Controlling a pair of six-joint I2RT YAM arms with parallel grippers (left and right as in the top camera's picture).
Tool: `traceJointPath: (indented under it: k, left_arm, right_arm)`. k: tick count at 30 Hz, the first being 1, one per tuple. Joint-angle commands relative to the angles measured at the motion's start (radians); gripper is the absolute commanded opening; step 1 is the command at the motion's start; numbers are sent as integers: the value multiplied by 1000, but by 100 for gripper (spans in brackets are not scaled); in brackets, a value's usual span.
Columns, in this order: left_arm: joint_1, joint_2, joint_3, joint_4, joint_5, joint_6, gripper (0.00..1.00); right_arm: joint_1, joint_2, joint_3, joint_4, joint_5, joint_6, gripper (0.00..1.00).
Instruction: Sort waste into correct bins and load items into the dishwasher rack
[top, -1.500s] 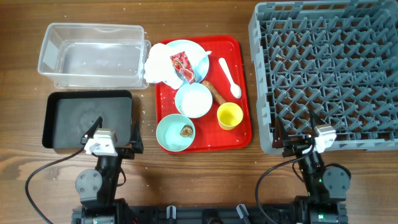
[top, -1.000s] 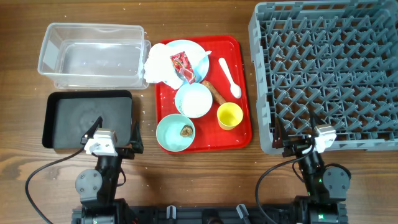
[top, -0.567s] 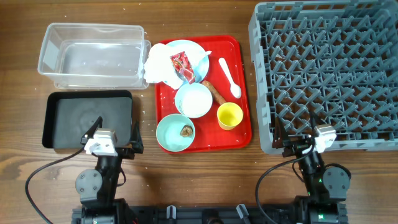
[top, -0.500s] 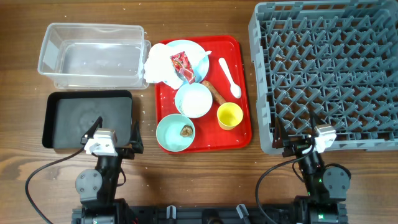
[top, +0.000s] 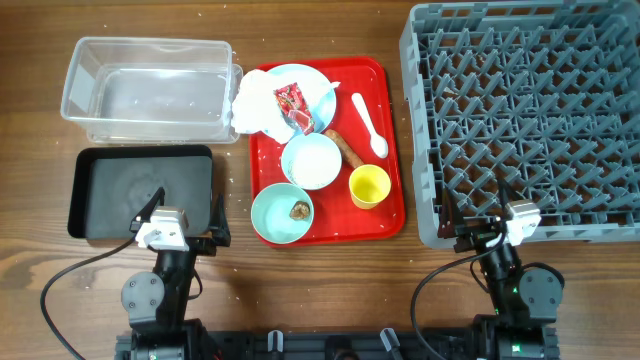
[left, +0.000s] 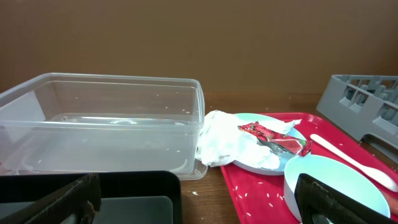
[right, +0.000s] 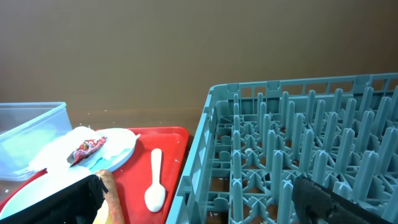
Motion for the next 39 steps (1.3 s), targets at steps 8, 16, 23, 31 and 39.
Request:
traceJointPath:
  k: [8,16,23,31,39]
  left_arm:
    - [3,-7,-8,0,-9,5,100]
    - [3,-7,-8,25,75,5,100]
    - [3,16,80,26,135,-183,100]
    - [3,417,430,13,165,-178,100]
    - [-114,1283,1318,-537,212,-66,100]
  right_arm:
    - [4,-5,-1,8,12,-10,100]
    - [4,-5,0,125,4,77,100]
    - [4,60,198,67,-18,90,100]
    - [4,496,620,-160,-75,7,100]
    - [4,843,927,-503,-126,-25,100]
